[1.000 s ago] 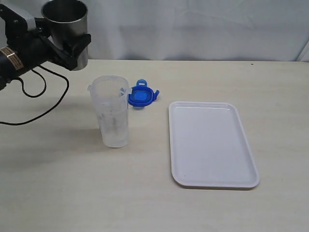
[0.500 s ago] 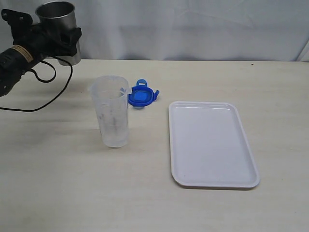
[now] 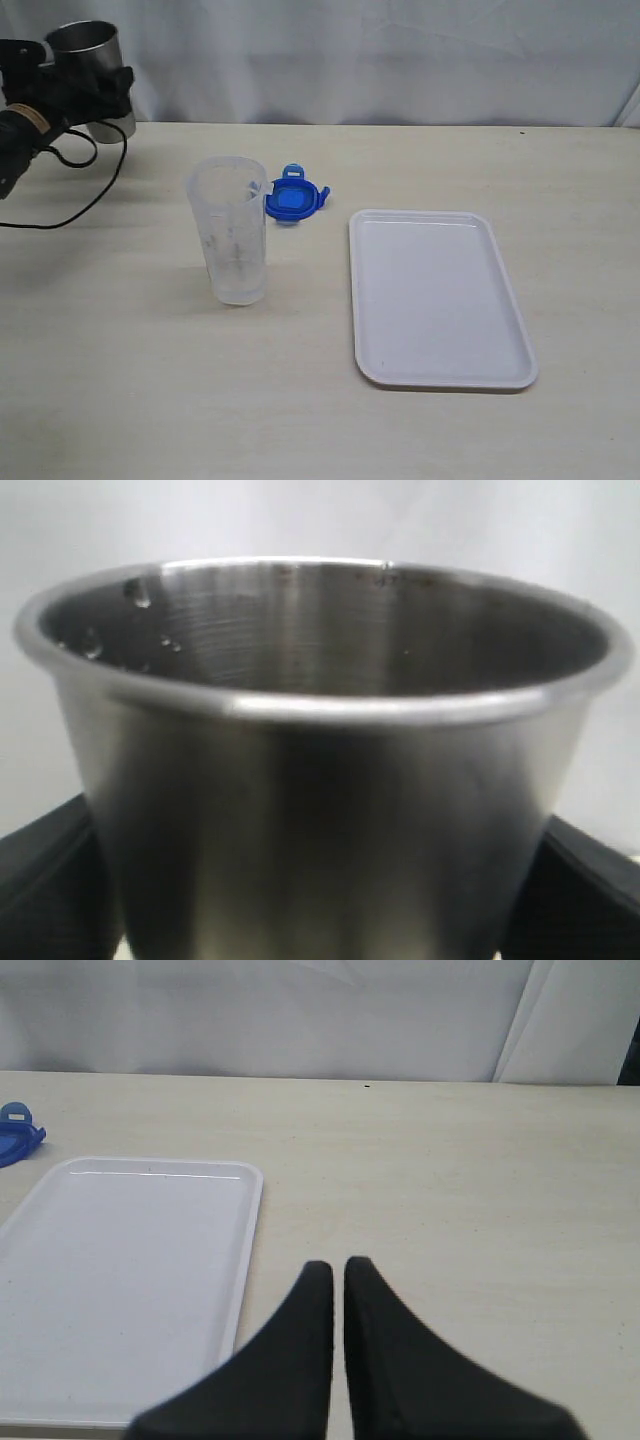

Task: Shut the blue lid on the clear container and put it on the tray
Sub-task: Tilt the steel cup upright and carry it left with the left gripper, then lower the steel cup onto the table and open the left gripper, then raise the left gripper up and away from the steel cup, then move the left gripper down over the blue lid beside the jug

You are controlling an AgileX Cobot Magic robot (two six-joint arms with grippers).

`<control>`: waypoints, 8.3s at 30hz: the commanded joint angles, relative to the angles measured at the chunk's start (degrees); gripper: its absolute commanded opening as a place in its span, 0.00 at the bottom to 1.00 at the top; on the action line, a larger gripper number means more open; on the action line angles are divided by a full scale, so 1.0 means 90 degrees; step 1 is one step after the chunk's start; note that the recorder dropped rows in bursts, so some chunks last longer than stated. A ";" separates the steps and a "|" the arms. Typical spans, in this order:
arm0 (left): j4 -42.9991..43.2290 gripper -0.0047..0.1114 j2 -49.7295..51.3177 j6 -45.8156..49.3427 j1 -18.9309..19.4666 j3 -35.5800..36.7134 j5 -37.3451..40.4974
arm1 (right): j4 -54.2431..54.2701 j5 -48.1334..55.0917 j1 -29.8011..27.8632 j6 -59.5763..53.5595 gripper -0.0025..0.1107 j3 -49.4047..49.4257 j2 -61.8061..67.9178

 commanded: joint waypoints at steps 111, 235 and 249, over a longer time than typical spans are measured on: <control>0.1780 0.95 0.0139 -0.0150 0.1678 0.2802 -0.2302 | 0.0004 -0.0001 0.0009 -0.0002 0.06 0.0021 -0.0036; -0.6264 0.24 -0.0374 0.4340 -0.1439 -0.4272 1.1992 | 0.0004 -0.0001 0.0009 -0.0002 0.06 0.0021 -0.0036; -0.6484 0.29 0.0841 0.4966 -0.1491 -0.4272 1.1787 | 0.0004 -0.0001 0.0009 -0.0002 0.06 0.0021 -0.0036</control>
